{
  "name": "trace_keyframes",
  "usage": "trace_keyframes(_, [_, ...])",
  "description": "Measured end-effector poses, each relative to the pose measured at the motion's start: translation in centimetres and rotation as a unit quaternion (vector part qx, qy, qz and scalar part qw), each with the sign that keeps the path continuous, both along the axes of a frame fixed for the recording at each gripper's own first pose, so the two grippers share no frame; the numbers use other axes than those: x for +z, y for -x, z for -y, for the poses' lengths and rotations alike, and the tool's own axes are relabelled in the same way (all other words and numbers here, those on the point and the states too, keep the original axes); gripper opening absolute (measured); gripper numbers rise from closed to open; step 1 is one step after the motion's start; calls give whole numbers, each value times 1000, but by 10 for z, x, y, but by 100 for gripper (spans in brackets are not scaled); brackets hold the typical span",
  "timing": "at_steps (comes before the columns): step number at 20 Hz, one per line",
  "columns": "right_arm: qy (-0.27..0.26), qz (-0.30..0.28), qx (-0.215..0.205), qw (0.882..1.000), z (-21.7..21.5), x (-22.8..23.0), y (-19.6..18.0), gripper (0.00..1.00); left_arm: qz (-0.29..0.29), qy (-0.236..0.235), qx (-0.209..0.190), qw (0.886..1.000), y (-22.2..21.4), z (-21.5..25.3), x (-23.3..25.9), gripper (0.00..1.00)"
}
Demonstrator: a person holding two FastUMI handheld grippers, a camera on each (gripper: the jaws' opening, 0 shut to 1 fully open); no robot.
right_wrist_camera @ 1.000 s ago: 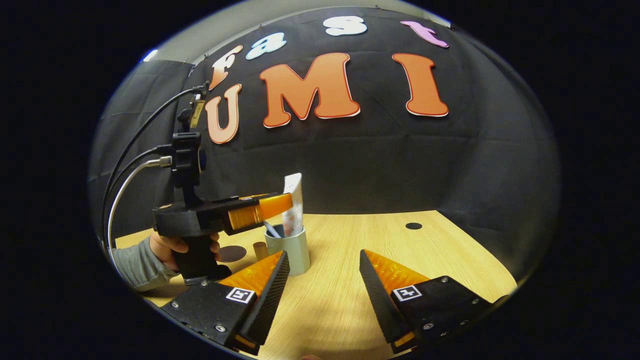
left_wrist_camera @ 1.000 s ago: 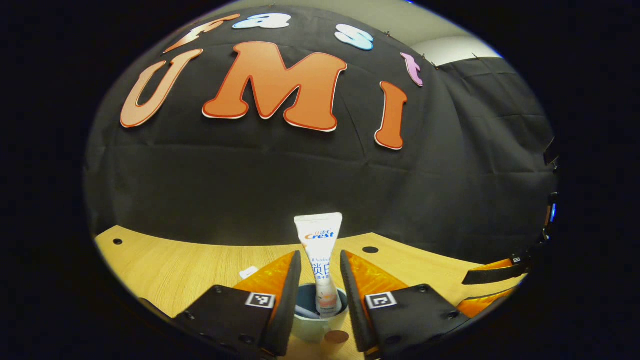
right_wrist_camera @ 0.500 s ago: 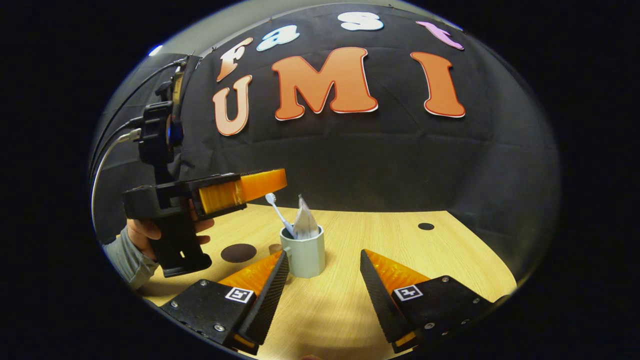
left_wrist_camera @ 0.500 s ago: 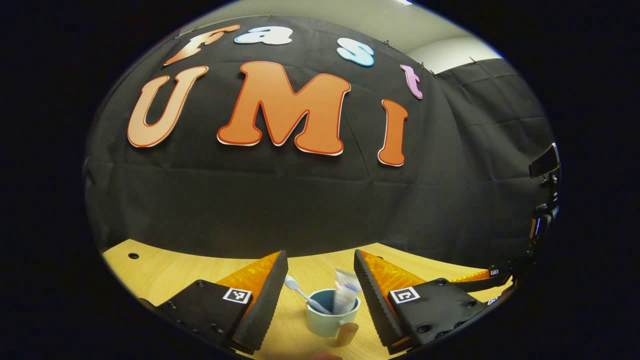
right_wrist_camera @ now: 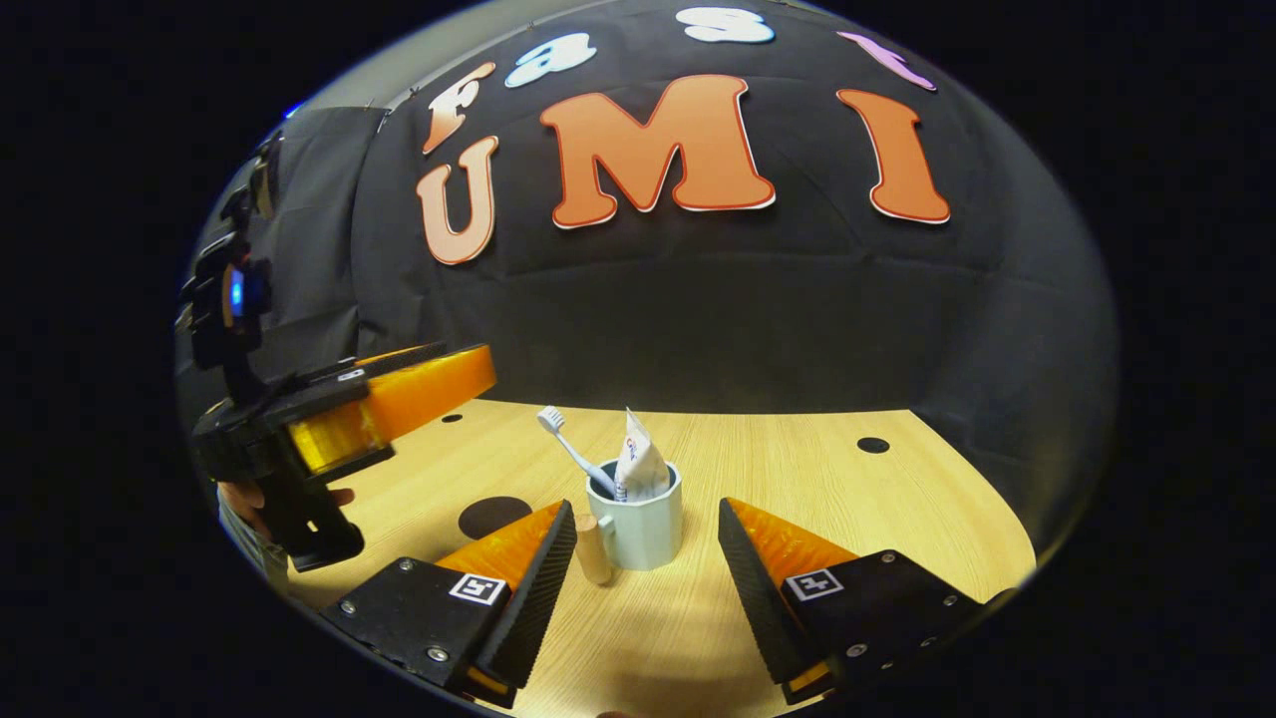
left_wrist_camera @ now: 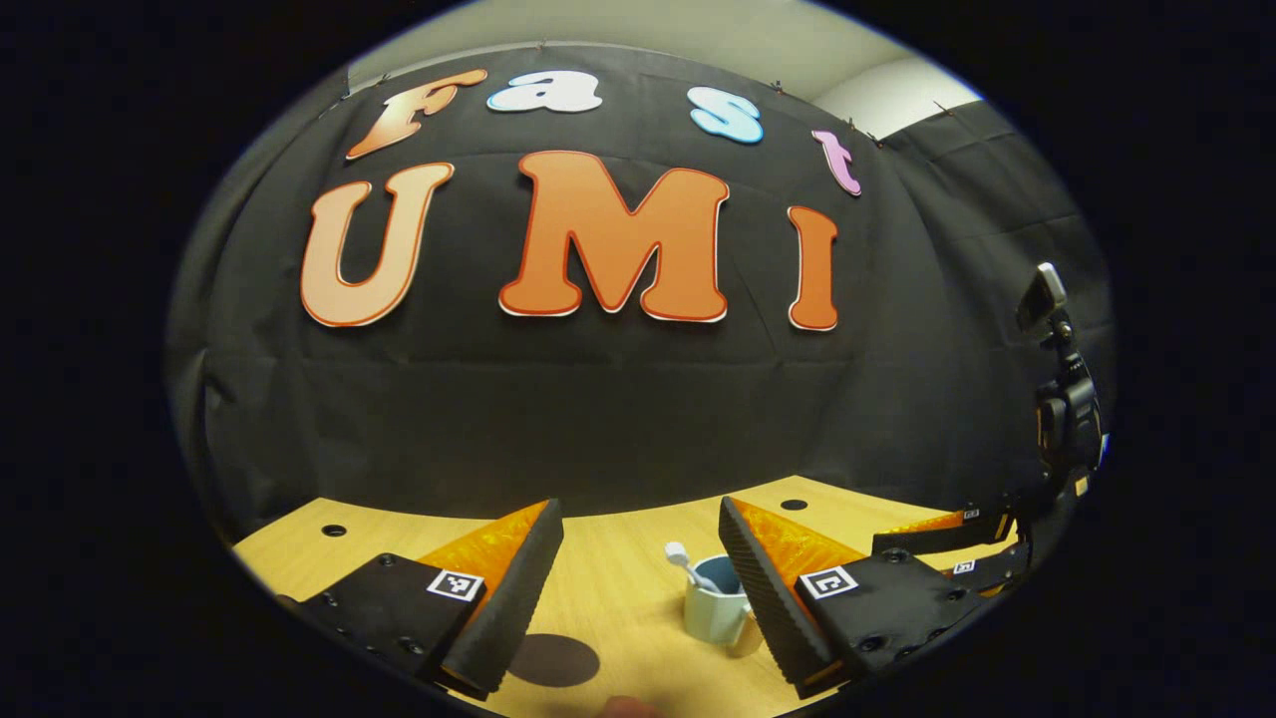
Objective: Put the toothbrush and toothpaste on the desktop into the cup, then pick up the cup and place it on the coaster on the desktop.
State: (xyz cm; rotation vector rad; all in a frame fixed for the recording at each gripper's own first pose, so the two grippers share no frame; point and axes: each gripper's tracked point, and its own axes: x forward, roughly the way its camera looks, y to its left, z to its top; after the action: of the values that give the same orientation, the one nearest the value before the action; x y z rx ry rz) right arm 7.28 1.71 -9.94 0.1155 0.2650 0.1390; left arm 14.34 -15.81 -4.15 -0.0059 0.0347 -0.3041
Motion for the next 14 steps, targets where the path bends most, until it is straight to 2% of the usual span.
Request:
trace_keyframes(6, [-32,-52,1,998,-10,6,-17,87,-28,-42,58,997,17,-59,-18,99])
trace_keyframes(9, [-20,-88,-14,996,-7,-3,-28,87,-43,-49,79,995,24,-85,-30,99])
trace_keyframes(14, [-22,-163,-2,986,-27,-19,-29,87,-64,-59,98,991,35,-106,-42,100])
